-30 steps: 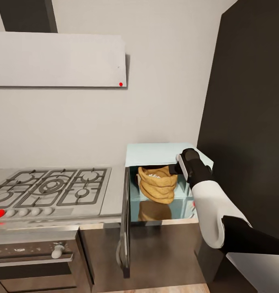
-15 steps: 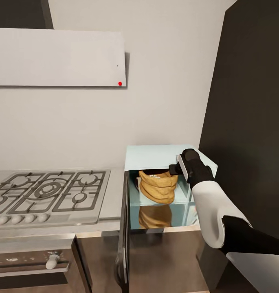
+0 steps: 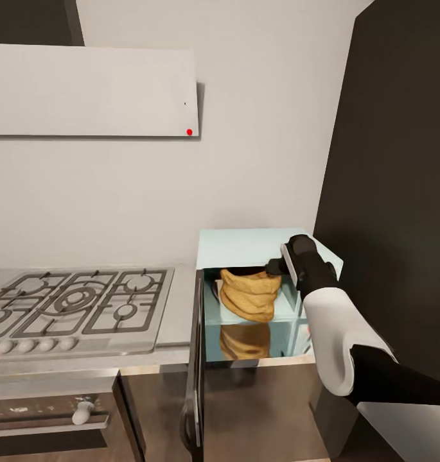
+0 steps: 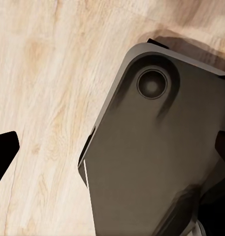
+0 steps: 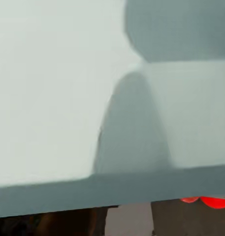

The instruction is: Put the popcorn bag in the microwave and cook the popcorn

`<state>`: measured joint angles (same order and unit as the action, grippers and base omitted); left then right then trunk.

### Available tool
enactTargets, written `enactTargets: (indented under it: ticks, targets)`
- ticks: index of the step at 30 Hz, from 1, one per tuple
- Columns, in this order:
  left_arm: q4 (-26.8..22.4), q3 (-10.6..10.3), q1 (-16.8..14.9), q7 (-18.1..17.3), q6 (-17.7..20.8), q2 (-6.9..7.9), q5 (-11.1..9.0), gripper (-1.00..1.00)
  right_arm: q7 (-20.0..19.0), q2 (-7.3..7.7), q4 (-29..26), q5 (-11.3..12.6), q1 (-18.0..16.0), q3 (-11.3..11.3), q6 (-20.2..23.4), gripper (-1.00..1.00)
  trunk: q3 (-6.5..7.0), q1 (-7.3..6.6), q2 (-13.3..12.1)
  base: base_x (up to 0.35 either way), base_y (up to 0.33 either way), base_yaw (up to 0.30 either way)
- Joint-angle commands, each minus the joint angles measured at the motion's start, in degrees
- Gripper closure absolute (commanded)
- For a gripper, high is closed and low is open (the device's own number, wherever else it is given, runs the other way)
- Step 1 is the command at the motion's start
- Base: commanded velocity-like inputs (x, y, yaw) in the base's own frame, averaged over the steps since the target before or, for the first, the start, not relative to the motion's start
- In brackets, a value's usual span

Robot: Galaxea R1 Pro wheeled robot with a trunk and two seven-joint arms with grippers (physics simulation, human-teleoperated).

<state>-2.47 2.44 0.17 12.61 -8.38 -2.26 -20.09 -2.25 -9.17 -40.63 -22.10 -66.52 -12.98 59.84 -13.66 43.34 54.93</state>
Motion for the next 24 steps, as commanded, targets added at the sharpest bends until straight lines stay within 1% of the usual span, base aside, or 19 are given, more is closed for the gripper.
enactTargets:
  ticks: [1, 5, 18, 24]
  targets:
    - [-0.1, 0.2, 0.0, 0.1, -0.1, -0.02, -0.1, -1.0, -0.5, -0.13, -0.3, 1.6, -1.2, -0.3, 0.2, -1.0, -0.05, 0.01, 0.1, -0.009, 0.0, 0.0]
    - [-0.1, 0.2, 0.0, 0.1, -0.1, -0.1, -0.1, -1.0, -0.5, -0.15, -0.3, 1.7, -1.2, -0.4, 0.2, -1.0, -0.05, 0.01, 0.1, -0.206, 0.0, 0.0]
    - [-0.1, 0.2, 0.0, 0.1, -0.1, -0.11, -0.1, -1.0, -2.0, -0.1, -0.3, 1.7, -1.2, -0.4, 0.2, -1.0, -0.05, 0.01, 0.1, -0.341, 0.0, 0.0]
    - [-0.1, 0.2, 0.0, 0.1, -0.1, -0.11, -0.1, -1.0, -6.9, 0.52, -0.5, 1.7, -0.7, -0.4, 0.2, -1.0, -0.05, 0.01, 0.1, -0.346, 0.0, 0.0]
